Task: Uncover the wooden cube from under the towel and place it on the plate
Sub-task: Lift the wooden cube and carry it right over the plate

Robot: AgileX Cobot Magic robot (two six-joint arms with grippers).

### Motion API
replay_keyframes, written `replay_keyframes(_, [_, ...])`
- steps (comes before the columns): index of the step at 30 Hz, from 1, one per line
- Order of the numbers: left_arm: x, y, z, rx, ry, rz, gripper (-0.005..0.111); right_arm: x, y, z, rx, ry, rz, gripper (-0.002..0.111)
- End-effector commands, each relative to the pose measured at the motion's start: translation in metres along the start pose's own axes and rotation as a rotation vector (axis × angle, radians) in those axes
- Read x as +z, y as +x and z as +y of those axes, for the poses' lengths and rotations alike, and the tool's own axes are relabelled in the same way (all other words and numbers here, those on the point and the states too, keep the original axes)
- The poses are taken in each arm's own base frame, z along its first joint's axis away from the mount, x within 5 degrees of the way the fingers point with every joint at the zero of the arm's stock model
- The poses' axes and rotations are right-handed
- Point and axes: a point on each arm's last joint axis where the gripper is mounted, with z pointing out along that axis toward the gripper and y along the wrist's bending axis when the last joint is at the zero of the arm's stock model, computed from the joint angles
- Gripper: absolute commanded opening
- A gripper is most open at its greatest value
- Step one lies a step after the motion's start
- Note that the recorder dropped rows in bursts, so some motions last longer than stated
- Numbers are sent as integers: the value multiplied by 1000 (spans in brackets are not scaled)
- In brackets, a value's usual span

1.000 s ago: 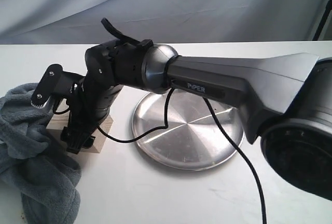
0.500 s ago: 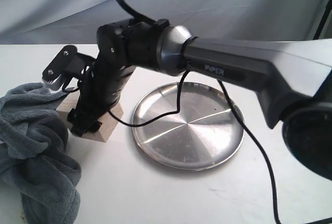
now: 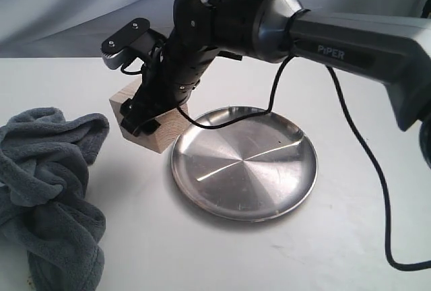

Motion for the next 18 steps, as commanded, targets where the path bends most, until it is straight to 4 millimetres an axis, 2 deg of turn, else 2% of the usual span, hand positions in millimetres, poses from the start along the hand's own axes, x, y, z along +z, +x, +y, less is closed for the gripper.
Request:
replay_keyframes(1, [0, 1, 0, -7, 0, -6, 0, -26, 4, -13, 57, 42, -84, 13])
replay_keyframes(3, [0, 1, 0, -7, 0, -6, 0, -33, 12, -20, 75, 63, -98, 13])
replay_keyframes(7, [0, 1, 0, -7, 0, -6, 0, -60, 42, -40, 180, 142, -191, 13])
replay_keyframes(10, [0, 1, 0, -7, 0, -6, 0, -75, 72, -49, 247, 189, -217, 13])
replay_keyframes(11, [0, 1, 0, -7, 0, -6, 0, -76, 79, -48, 253, 190, -203, 13])
replay_keyframes(14, [0, 1, 0, -7, 0, -6, 0, -73, 116, -50, 280, 213, -141, 13])
replay_keyframes(18, [0, 1, 0, -7, 0, -6, 0, -81, 151, -49, 334, 275, -169, 12])
